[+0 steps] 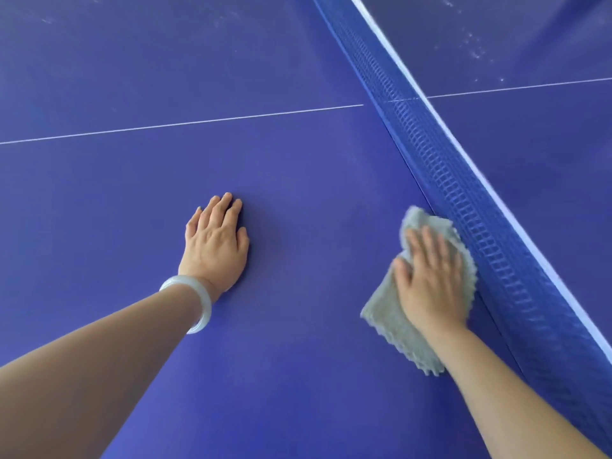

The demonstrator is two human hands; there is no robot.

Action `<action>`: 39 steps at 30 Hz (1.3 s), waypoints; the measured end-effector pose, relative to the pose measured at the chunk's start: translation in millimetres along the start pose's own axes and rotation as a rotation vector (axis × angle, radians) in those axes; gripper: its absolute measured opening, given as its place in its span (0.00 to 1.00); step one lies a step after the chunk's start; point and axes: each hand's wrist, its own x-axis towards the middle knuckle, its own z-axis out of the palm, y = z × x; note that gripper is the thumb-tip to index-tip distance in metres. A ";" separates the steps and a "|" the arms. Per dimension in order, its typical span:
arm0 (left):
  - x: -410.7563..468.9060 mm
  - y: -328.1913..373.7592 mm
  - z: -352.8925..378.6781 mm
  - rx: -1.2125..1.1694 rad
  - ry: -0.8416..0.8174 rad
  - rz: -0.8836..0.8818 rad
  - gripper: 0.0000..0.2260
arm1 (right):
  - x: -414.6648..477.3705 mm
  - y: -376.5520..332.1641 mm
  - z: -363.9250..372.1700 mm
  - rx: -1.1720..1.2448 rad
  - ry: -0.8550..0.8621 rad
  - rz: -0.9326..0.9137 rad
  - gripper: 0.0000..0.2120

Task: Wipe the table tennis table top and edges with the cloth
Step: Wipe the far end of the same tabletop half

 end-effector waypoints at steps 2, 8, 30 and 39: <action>0.9 -3.1 2.0 -0.034 0.013 0.004 0.22 | -8.4 -3.2 -1.1 0.019 -0.014 0.209 0.30; 0.6 -11.0 -2.2 -0.245 0.056 -0.024 0.18 | -88.0 -91.8 11.8 0.016 0.000 -0.188 0.32; -191.1 14.9 -6.2 0.153 -0.148 0.255 0.25 | -108.4 30.5 6.9 0.066 0.029 0.239 0.29; -189.3 17.0 -10.1 0.152 -0.163 0.226 0.26 | -150.3 33.6 14.0 -0.006 0.022 -0.246 0.28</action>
